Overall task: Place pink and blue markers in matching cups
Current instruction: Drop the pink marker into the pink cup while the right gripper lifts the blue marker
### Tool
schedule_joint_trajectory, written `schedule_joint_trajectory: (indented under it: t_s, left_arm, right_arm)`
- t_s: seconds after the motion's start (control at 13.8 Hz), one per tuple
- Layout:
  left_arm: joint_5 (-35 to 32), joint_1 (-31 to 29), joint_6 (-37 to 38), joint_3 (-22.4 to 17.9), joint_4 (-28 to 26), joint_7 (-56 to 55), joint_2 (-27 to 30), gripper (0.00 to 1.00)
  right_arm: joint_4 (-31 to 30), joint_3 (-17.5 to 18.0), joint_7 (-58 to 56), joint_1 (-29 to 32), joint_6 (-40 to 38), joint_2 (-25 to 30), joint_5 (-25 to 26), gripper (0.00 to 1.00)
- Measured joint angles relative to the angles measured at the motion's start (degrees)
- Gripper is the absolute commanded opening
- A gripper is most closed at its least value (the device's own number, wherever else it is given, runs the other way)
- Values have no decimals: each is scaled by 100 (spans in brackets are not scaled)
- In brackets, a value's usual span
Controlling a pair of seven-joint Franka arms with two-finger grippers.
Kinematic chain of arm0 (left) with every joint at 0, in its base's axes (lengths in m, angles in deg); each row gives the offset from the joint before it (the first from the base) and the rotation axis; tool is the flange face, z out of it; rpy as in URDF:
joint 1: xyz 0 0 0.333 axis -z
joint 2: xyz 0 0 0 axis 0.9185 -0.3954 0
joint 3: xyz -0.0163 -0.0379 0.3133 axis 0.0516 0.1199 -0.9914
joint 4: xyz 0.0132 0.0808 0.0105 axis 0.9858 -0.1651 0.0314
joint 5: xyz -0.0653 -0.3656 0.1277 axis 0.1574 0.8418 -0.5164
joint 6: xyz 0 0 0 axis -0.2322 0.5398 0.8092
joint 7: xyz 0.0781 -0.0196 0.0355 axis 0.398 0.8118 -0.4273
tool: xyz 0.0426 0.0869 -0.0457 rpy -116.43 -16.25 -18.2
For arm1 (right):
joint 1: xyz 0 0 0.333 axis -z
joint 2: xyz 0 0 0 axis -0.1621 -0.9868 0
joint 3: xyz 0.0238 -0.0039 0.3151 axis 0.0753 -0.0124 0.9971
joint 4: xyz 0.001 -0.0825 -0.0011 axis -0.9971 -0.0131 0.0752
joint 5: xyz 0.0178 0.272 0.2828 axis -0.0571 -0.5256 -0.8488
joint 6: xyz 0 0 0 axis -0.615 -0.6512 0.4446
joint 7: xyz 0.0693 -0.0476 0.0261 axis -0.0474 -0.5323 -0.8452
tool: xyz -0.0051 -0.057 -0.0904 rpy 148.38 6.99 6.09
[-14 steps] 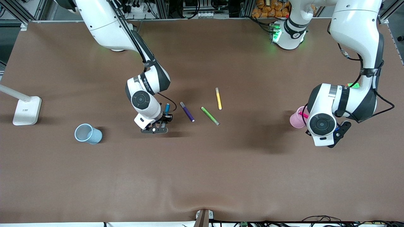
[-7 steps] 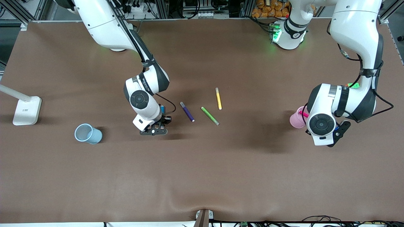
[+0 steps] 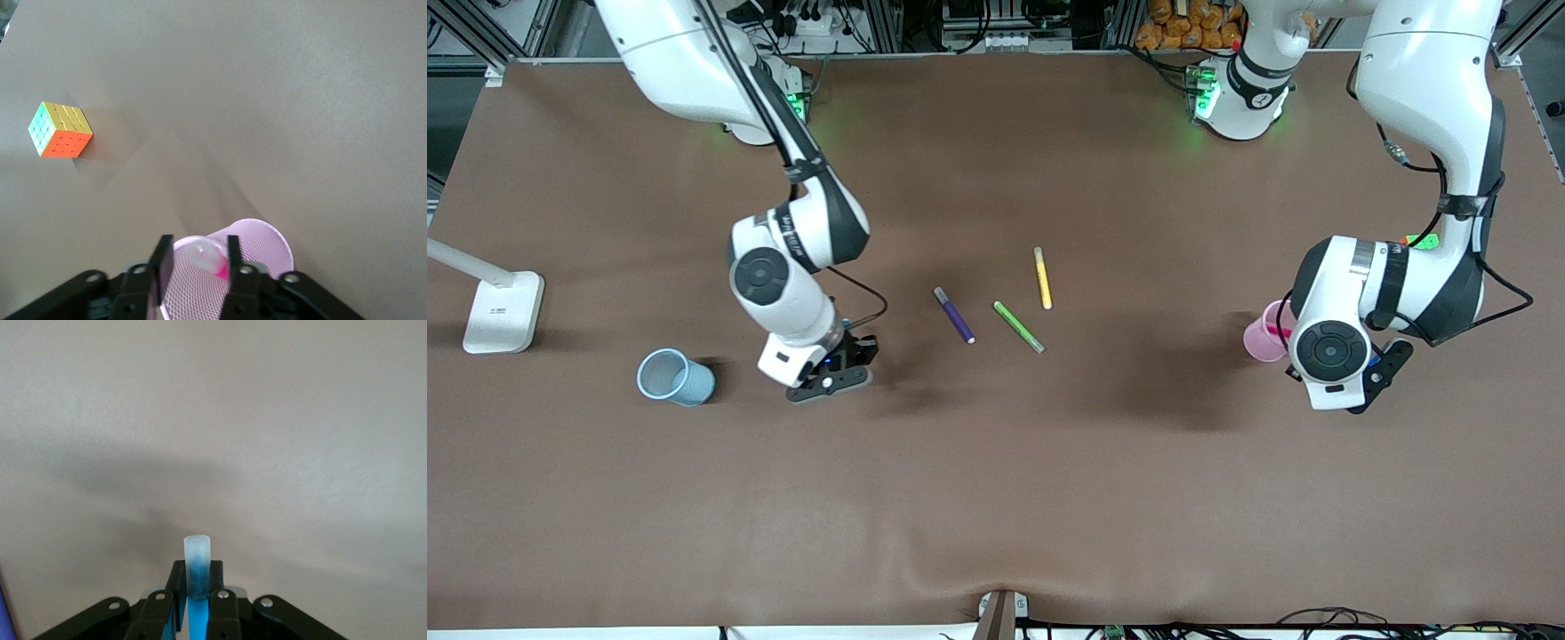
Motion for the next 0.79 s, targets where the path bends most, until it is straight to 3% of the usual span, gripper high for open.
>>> schedule_joint_trajectory:
  t_s: [0.58, 0.79]
  left_arm:
    - [153, -8, 37, 2, 582, 1005, 323, 100]
    - [469, -32, 57, -2, 798, 1775, 577, 100]
  right_arm:
    - [30, 6, -1208, 662, -935, 727, -25, 0]
    - [30, 6, -2018, 927, -1367, 939, -503, 0]
